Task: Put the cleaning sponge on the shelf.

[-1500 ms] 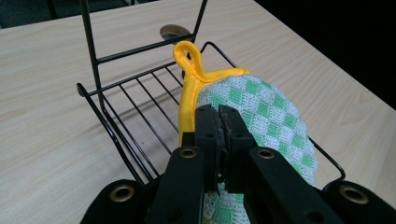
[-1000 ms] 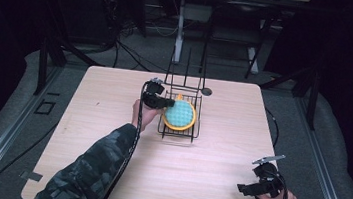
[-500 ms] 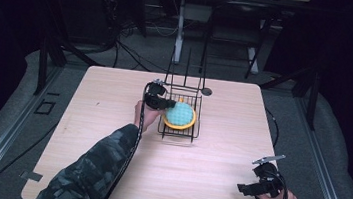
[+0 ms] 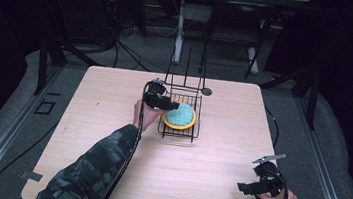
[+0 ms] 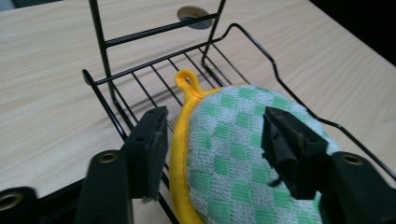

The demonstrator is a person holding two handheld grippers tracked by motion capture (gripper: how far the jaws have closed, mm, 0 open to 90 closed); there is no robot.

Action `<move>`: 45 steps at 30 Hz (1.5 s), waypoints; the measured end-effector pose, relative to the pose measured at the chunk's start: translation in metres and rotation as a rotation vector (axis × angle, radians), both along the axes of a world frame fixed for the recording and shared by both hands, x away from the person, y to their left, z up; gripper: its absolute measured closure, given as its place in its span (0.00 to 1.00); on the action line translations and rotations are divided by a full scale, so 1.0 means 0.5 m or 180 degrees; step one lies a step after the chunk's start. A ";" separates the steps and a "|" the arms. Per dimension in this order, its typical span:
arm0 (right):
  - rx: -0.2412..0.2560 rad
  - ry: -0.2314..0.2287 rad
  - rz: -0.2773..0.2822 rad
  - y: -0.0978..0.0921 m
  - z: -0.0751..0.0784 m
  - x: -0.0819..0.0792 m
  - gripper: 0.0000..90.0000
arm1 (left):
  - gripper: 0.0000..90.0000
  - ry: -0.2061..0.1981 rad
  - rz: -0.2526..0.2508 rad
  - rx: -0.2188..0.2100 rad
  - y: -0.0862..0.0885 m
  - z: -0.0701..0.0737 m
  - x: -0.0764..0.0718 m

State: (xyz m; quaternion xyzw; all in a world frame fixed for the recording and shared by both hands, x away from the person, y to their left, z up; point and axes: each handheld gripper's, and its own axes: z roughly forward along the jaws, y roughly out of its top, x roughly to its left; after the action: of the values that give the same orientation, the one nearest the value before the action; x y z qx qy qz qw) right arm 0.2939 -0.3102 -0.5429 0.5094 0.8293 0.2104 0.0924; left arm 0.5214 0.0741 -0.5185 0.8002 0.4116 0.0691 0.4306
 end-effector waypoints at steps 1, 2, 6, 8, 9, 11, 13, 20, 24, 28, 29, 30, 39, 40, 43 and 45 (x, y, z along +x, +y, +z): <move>0.0005 -0.0004 0.0003 0.001 0.000 0.001 0.06 | 0.37 0.0005 -0.0002 0.0001 0.002 0.003 -0.001; 0.0004 -0.0039 0.0016 0.002 -0.001 0.003 0.06 | 0.32 -0.0001 0.0005 -0.0011 0.005 0.006 -0.003; 0.0050 -0.0031 0.0029 0.008 0.001 0.009 0.06 | 0.20 0.0010 0.0041 -0.0023 0.016 0.016 -0.011; 0.0029 -0.0036 0.0056 0.010 0.002 0.013 0.06 | 0.16 0.0012 0.0041 -0.0026 0.023 0.022 -0.016; 0.0034 -0.0014 0.0062 0.012 0.002 0.015 0.06 | 0.16 0.0014 0.0047 -0.0027 0.026 0.026 -0.019; 0.0065 -0.0046 0.0068 0.016 0.001 0.019 0.06 | 0.12 -0.0018 0.0064 -0.0006 0.032 0.033 -0.027; 0.0023 -0.0053 0.0102 0.018 0.003 0.024 0.06 | 0.09 -0.0047 0.0063 0.0045 0.036 0.038 -0.034; 0.0047 -0.0053 0.0190 0.032 0.005 0.040 0.06 | 0.00 -0.0059 0.0052 0.0115 0.053 0.046 -0.072; 0.0028 -0.0073 0.0223 0.035 0.007 0.046 0.06 | 0.00 -0.0064 -0.0052 0.0177 0.057 0.048 -0.099; 0.0073 -0.0084 0.0243 0.041 0.006 0.049 0.06 | 0.00 -0.0115 -0.0125 0.0224 0.062 0.050 -0.132; 0.0041 -0.0069 0.0264 0.041 0.007 0.051 0.06 | 0.00 -0.0139 -0.0148 0.0263 0.066 0.050 -0.145; 0.0041 -0.0069 0.0264 0.041 0.007 0.051 0.06 | 0.00 -0.0139 -0.0148 0.0263 0.066 0.050 -0.145; 0.0045 -0.0073 0.0254 0.043 0.006 0.050 0.06 | 0.00 -0.0156 -0.0198 0.0325 0.107 0.047 -0.207; 0.0030 -0.0075 0.0265 0.043 0.005 0.051 0.06 | 0.00 -0.0146 -0.0206 0.0323 0.111 0.046 -0.212; 0.0011 -0.0076 0.0269 0.044 0.005 0.050 0.06 | 0.00 -0.0156 -0.0217 0.0370 0.123 0.041 -0.233; 0.0023 -0.0090 0.0267 0.045 0.004 0.050 0.06 | 0.00 -0.0158 -0.0211 0.0385 0.131 0.038 -0.244</move>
State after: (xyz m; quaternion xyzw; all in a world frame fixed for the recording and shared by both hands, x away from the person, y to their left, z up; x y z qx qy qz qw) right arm 0.3190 -0.2876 -0.5408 0.4714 0.8478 0.2244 0.0934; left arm 0.3992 0.1395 -0.4997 0.8360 0.3692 0.0993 0.3937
